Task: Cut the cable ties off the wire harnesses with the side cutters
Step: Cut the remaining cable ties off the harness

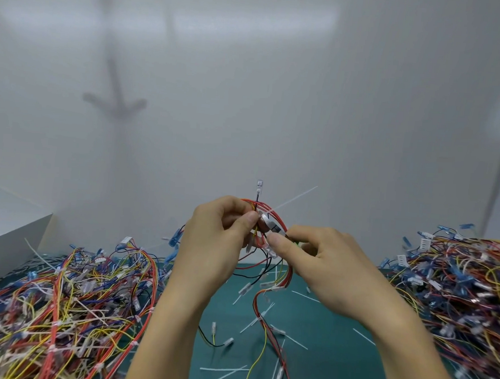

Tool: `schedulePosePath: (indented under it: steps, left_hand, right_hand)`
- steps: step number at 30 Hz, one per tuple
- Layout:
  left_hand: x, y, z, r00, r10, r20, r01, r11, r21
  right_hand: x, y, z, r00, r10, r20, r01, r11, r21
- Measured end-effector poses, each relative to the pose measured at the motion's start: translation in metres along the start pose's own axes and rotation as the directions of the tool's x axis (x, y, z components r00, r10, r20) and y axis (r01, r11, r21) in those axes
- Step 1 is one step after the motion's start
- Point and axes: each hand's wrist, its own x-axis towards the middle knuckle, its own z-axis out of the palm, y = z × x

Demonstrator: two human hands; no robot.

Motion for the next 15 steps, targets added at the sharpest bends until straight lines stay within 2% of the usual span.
schedulePosePath:
  steps: [15]
  left_hand:
    - [0.0006,-0.0006,-0.0015,1.0,-0.012,-0.004,0.012,1.0,0.02]
  right_hand:
    - [0.0023,0.0026,0.0014,0.999,-0.047,-0.012,0.047,0.998,-0.048]
